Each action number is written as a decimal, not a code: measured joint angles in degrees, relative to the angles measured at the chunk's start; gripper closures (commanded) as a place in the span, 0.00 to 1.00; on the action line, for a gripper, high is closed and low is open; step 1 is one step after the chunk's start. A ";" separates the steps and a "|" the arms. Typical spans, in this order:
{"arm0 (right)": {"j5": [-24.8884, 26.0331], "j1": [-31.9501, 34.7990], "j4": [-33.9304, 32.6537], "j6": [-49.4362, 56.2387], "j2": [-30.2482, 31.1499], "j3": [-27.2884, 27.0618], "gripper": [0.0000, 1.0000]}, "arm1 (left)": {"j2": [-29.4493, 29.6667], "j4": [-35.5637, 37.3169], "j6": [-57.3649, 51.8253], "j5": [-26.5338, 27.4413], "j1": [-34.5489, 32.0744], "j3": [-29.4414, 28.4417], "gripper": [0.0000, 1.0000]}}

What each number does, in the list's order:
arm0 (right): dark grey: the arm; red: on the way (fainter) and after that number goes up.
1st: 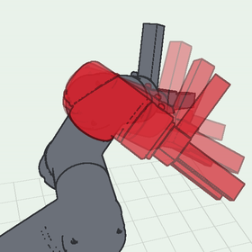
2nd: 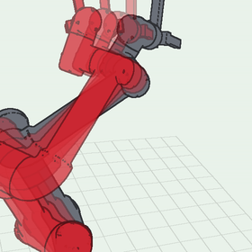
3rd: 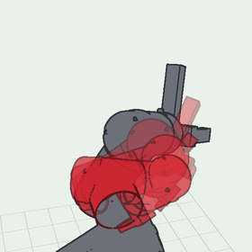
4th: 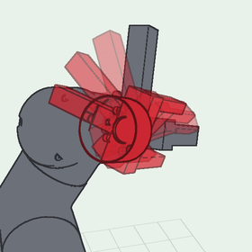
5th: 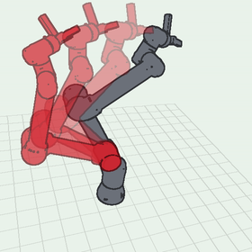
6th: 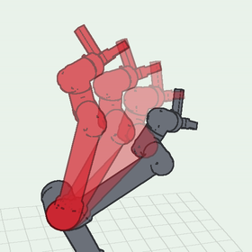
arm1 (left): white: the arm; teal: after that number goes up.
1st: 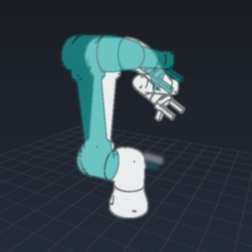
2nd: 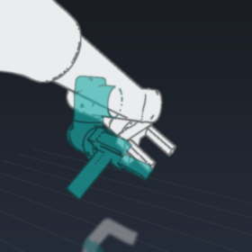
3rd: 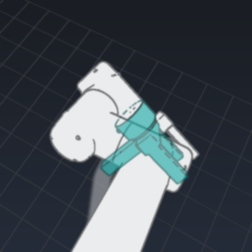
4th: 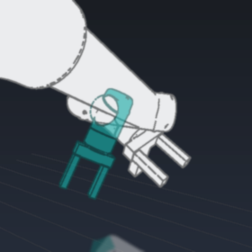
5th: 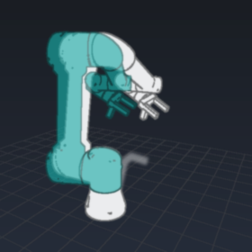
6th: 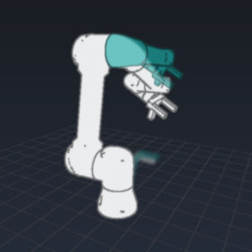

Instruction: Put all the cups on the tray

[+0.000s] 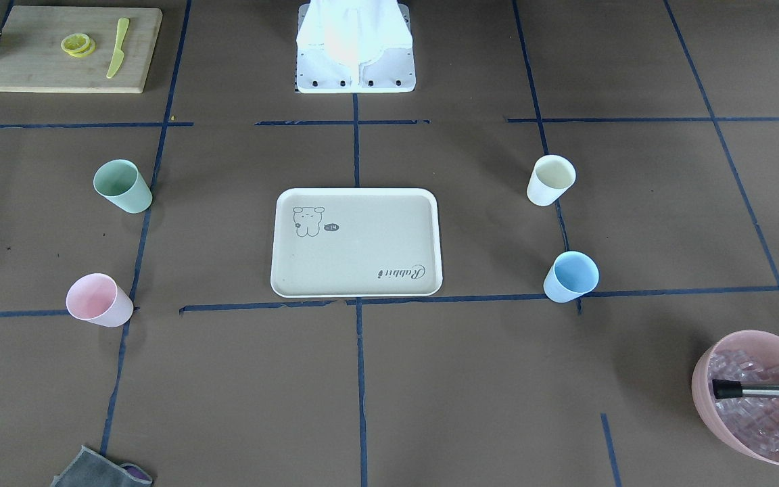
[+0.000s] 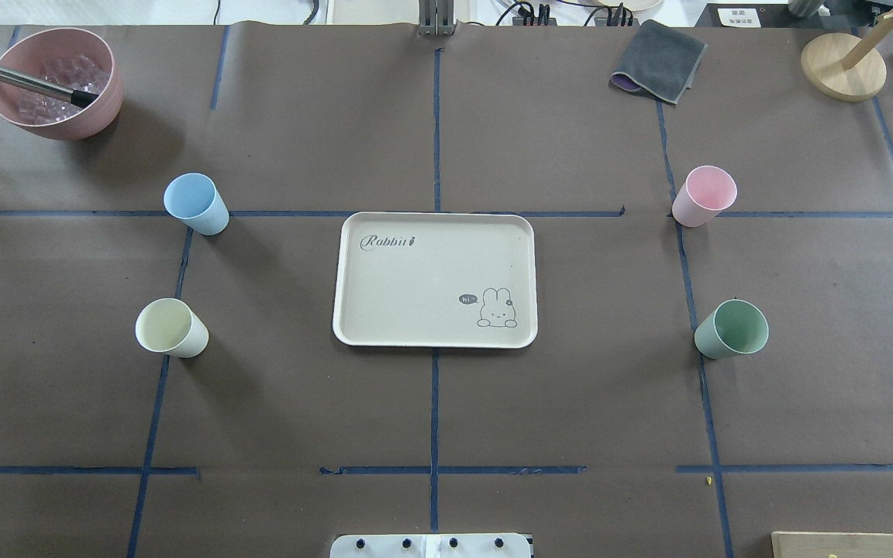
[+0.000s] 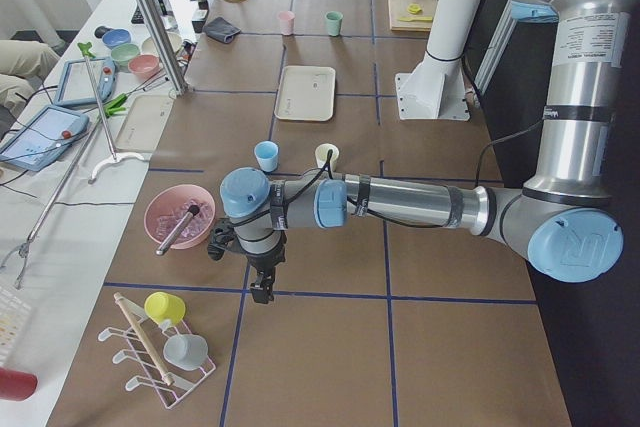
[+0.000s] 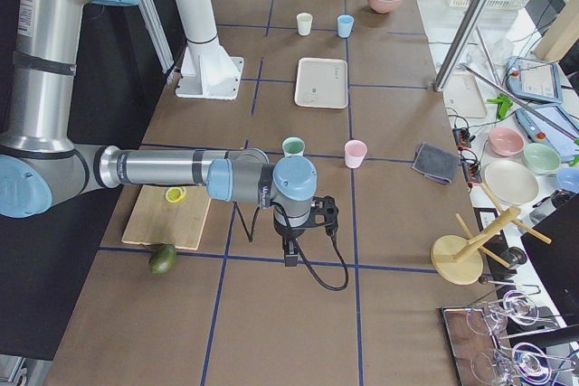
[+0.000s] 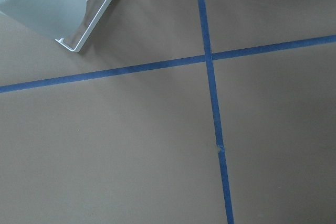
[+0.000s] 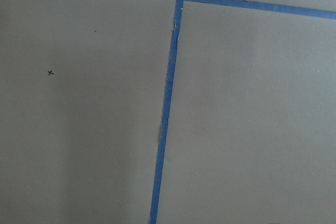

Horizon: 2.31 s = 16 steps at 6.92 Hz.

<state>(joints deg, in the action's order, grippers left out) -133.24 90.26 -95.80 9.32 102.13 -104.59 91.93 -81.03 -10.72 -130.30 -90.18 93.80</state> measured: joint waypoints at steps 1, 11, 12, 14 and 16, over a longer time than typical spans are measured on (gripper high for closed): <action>-0.04 0.00 0.00 0.00 0.00 -0.03 0.00 | -0.01 0.02 -0.04 -0.03 0.03 0.26 0.00; -1.68 -17.60 13.77 -18.75 -25.82 11.75 0.02 | -0.19 -5.48 0.30 -0.81 0.44 6.26 0.00; 0.18 -21.14 13.84 -24.05 -29.95 13.47 0.03 | -0.16 -5.81 0.30 -0.82 0.47 6.25 0.00; 5.11 -27.34 13.98 -32.00 -34.67 15.50 0.05 | -0.10 -5.96 0.29 -0.87 0.48 6.39 0.00; 6.62 -29.83 15.20 -33.33 -35.46 18.02 0.08 | -0.09 -5.97 0.27 -0.88 0.48 6.41 0.00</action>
<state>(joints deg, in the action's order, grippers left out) -126.62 60.44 -80.60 -24.02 66.67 -86.57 91.84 -87.01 -10.46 -131.18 -89.70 100.21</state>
